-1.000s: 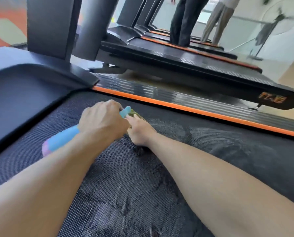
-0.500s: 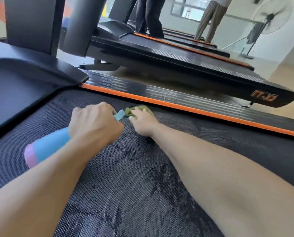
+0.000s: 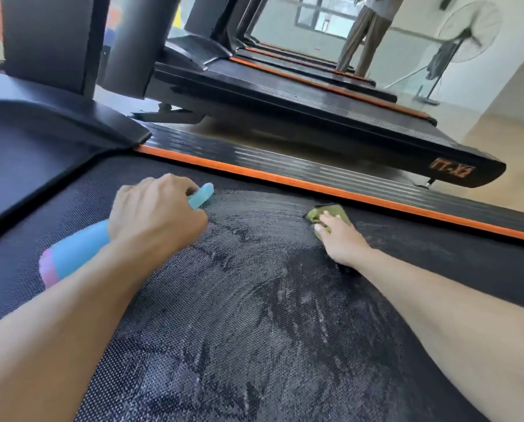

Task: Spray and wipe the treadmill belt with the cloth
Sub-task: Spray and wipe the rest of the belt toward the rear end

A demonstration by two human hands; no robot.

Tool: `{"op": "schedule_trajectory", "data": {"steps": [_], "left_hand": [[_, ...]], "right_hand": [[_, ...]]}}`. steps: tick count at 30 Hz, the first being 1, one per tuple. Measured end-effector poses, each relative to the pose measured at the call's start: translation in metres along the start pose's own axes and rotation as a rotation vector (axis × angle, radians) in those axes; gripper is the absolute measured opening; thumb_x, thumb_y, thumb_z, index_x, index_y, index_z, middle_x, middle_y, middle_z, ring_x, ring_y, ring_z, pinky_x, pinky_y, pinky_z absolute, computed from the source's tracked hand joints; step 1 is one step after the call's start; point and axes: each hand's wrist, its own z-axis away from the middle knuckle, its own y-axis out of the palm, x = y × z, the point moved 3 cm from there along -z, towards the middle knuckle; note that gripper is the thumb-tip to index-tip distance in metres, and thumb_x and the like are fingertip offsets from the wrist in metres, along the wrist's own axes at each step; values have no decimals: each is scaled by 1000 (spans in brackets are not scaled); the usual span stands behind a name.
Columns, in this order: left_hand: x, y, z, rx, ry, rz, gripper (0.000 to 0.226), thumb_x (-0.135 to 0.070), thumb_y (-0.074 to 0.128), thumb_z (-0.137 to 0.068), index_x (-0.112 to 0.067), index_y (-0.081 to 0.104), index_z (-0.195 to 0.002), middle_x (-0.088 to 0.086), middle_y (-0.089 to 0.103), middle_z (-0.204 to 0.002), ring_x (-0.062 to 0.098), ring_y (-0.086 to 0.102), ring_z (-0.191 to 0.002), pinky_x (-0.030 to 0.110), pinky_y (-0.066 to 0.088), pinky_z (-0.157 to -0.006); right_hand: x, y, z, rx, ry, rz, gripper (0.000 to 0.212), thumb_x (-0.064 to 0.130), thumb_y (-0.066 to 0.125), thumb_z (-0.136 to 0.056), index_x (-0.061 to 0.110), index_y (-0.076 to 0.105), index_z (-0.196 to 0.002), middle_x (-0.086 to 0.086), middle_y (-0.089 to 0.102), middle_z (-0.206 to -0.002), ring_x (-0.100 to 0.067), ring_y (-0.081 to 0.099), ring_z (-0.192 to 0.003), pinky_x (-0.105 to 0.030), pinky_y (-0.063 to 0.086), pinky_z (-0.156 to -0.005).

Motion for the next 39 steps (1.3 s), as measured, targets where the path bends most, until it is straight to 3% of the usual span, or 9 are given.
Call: {"op": "schedule_trajectory", "data": {"steps": [4,9,14,17,24,26,31,35,39], "left_hand": [[-5,-10,20,99,108,26,41,-23,65,-86,-39,72,-122,5,72,-117,35,63,-114,37,43,-90],[-3,-18,48,330,348,-11,41,-18,63,-83,-40,72,-116,-8,67,-106,28,63,-108,37,48,-89],[10,-33,68,378,265,94,37,-33,54,-70,-45,73,-99,-11,65,-95,26,64,-98,35,53,-87],[29,-44,63,176,46,260,15,-40,58,-75,-43,69,-84,3,70,-95,37,68,-98,41,57,-85],[118,-81,45,-252,-292,482,55,-46,52,-58,-30,78,-104,4,79,-96,33,73,-92,48,61,-87],[142,-81,37,-213,-330,550,48,-33,56,-63,-27,79,-105,7,78,-98,34,71,-86,43,59,-80],[152,-105,47,-10,-298,620,34,3,55,-90,-20,73,-107,-5,69,-80,-2,54,-49,12,46,-51],[159,-103,49,145,-231,547,37,6,52,-91,-25,69,-79,-4,66,-76,-3,51,-43,7,43,-46],[158,-95,42,153,-233,634,38,8,46,-91,-21,71,-92,-1,66,-78,-2,54,-45,9,44,-47]], "right_hand": [[91,49,136,233,-681,-33,47,37,40,-103,30,33,-150,13,19,-160,-9,6,-149,-25,5,-120],[152,79,278,323,-1424,10,41,32,47,-100,26,50,-141,5,38,-154,-18,20,-148,-31,14,-120],[183,87,237,282,-1237,-61,41,28,54,-98,21,54,-139,-1,44,-150,-26,30,-144,-39,22,-117],[226,97,210,269,-996,-88,46,35,44,-102,26,41,-147,5,30,-158,-22,16,-148,-38,14,-119],[258,114,274,254,-1510,5,42,31,46,-102,24,47,-143,3,35,-155,-24,23,-147,-32,15,-118],[246,109,254,320,-1480,-37,42,35,46,-101,29,47,-143,6,35,-155,-19,21,-147,-33,14,-120],[266,108,157,213,-788,-51,48,48,39,-100,39,35,-146,8,21,-160,-21,12,-149,-47,18,-119],[315,130,225,353,-1136,-46,45,47,40,-100,41,37,-145,14,22,-159,-17,10,-149,-42,15,-120],[325,130,243,343,-1316,-106,41,36,46,-101,39,44,-142,14,31,-156,-11,16,-148,-33,15,-120]]}}
